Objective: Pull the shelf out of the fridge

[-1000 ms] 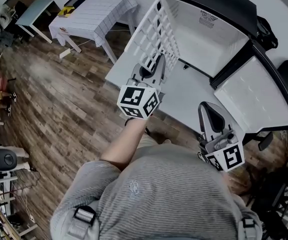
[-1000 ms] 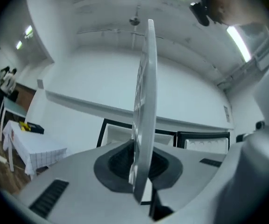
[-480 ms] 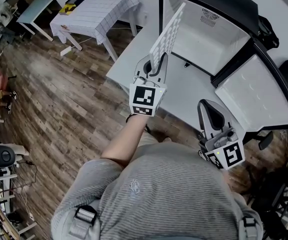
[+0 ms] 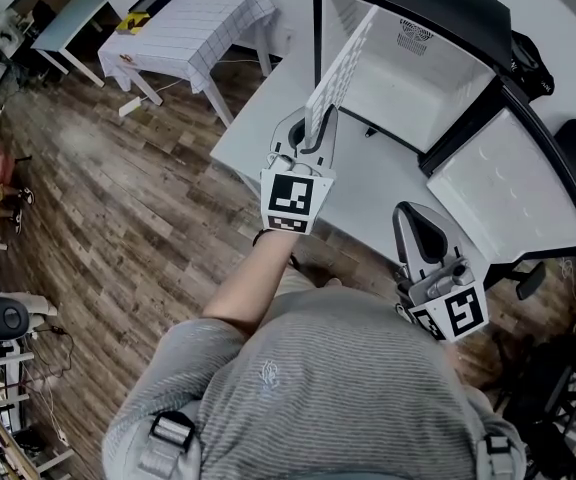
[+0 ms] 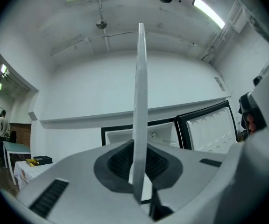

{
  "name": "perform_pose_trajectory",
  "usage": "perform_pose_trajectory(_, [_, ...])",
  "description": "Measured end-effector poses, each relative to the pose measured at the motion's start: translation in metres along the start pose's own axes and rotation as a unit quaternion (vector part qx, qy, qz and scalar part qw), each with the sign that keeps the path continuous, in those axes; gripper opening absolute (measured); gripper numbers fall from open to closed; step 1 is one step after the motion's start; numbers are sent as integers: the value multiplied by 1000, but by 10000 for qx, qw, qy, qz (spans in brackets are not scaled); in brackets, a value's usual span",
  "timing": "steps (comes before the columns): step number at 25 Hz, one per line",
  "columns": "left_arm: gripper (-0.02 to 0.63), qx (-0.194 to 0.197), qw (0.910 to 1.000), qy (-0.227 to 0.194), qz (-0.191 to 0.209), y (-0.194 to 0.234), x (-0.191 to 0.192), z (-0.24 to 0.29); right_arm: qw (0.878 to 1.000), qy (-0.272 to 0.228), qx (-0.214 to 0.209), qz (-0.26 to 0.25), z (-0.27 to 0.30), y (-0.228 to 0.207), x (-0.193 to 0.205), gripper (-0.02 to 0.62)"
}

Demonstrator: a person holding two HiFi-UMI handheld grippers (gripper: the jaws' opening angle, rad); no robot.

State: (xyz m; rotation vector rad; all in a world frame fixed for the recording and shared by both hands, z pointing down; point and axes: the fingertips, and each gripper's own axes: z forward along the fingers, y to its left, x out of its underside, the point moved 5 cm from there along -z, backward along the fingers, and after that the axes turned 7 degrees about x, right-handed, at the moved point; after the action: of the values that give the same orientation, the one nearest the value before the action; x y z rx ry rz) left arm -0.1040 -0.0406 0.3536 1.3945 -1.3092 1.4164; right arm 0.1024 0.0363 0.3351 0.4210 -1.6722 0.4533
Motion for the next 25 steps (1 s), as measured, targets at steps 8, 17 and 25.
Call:
perform_pose_trajectory(8, [32,27,9999,-110,-23,-4,-6,0,10000,37,-3,-85,-1,-1,0,12])
perform_pose_trajectory(17, [32,-4,9998,-159,-72,-3,-7,-1,9996,162,1,-216,1,-6,0,12])
perform_pose_trajectory(25, [31,14,9998,-190,-98,-4,-9,0,9996,164,-39,-205,4,-7,-1,12])
